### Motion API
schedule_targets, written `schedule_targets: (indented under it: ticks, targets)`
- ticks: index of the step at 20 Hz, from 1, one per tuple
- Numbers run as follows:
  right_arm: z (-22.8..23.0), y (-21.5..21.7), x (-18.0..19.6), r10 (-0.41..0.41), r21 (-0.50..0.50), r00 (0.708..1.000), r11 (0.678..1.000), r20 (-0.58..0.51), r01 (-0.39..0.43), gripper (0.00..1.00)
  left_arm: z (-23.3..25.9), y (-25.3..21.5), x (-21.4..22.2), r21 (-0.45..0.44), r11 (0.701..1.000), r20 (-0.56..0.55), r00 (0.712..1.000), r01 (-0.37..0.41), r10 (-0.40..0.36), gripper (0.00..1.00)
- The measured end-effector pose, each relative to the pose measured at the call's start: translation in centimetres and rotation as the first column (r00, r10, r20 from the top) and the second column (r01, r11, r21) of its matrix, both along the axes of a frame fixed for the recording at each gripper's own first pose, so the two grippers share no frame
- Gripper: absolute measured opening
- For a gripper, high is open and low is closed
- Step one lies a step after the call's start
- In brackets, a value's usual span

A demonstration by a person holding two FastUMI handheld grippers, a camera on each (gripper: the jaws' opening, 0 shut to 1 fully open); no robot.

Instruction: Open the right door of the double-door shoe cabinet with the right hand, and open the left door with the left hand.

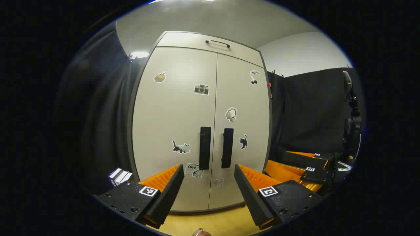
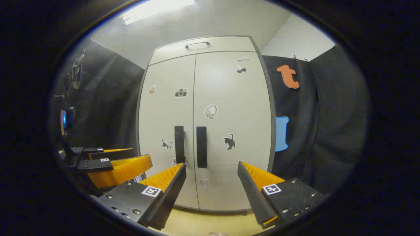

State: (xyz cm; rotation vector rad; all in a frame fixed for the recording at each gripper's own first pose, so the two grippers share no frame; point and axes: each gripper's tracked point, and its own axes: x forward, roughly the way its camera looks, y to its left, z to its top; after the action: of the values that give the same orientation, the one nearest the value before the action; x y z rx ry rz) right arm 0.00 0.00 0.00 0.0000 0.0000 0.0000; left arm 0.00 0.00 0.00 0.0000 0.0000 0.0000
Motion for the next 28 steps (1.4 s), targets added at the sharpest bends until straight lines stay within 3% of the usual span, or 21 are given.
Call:
schedule_targets:
  ticks: [1, 7, 15, 20, 28]
  targets:
    - [0.1, -0.1, 0.0, -0.003, -0.007, 1.000, 1.000, 0.006, 0.003, 0.96, -0.1, 0.1, 0.0, -0.002, 1.000, -0.003, 1.000, -0.004, 0.004, 0.92]
    - [-0.6, -0.3, -0.2, -0.012, -0.014, 1.000, 1.000, -0.007, 0.012, 0.93, -0.2, 0.0, 0.0, -0.001, 1.000, -0.003, 1.000, -0.009, 0.009, 0.96]
    - [-0.3, 0.1, -0.8, -0.008, -0.027, 1.000, 1.000, 0.015, 0.009, 0.96, -0.5, -0.5, 0.0, -0.018, 1.000, -0.008, 1.000, 0.006, -0.006, 0.96]
    - [-0.5, 0.3, -0.6, 0.007, -0.032, 1.000, 0.999, 0.010, -0.007, 0.93, -0.9, -1.0, 0.3, -0.017, 1.000, -0.018, 1.000, 0.013, -0.013, 0.96]
    - [-1.1, 0.2, 1.0, 0.079, 0.013, 0.997, 0.997, 0.007, -0.079, 0.96, -1.9, -0.8, 1.3, -0.031, 0.999, -0.023, 0.999, -0.027, 0.026, 0.95]
